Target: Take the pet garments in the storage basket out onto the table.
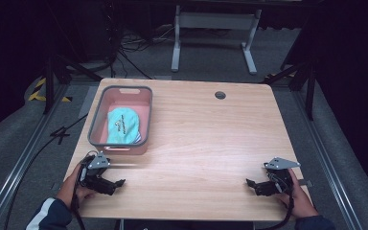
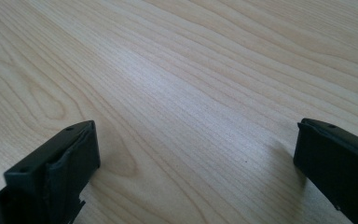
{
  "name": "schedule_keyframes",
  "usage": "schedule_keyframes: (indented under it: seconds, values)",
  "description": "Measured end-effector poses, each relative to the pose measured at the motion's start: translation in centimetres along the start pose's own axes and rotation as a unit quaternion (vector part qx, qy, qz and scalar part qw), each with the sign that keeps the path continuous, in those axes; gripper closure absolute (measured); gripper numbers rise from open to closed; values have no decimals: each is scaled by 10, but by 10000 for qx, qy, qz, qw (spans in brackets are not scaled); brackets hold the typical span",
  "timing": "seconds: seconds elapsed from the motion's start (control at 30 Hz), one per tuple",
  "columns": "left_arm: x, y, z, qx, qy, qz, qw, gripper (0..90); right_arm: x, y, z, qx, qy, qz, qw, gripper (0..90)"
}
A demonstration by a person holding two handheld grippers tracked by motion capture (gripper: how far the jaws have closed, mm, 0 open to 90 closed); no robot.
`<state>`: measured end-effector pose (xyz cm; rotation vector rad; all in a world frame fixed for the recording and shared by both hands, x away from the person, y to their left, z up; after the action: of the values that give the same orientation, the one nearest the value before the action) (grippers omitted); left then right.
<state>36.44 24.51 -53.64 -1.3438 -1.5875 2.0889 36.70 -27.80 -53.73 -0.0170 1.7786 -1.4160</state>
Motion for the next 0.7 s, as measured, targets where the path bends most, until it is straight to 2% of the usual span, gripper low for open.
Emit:
schedule_keyframes:
  seconds: [0.17,0.4,0.7]
  values:
    - [0,0,0,45,35,4,10000,0,0,0,0,-4,-1,1,10000,4]
    - [3,-3,0,-62,-54,-1,10000,1,-1,1,0,-8,-30,5,10000,4]
    - [7,-8,-5,23,35,-313,9995,4,-1,1,0,-8,-29,5,10000,4]
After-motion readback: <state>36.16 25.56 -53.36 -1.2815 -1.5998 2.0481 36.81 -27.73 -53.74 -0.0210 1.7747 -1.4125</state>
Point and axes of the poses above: each handheld gripper's, and its own axes: y roughly forward along the jaws, x roughly out of its underside, z roughly to its right, the point moved 7 cm from there along y, roughly forward along the jaws, and after that the axes turned 9 degrees about -z, right-handed, at the moved point
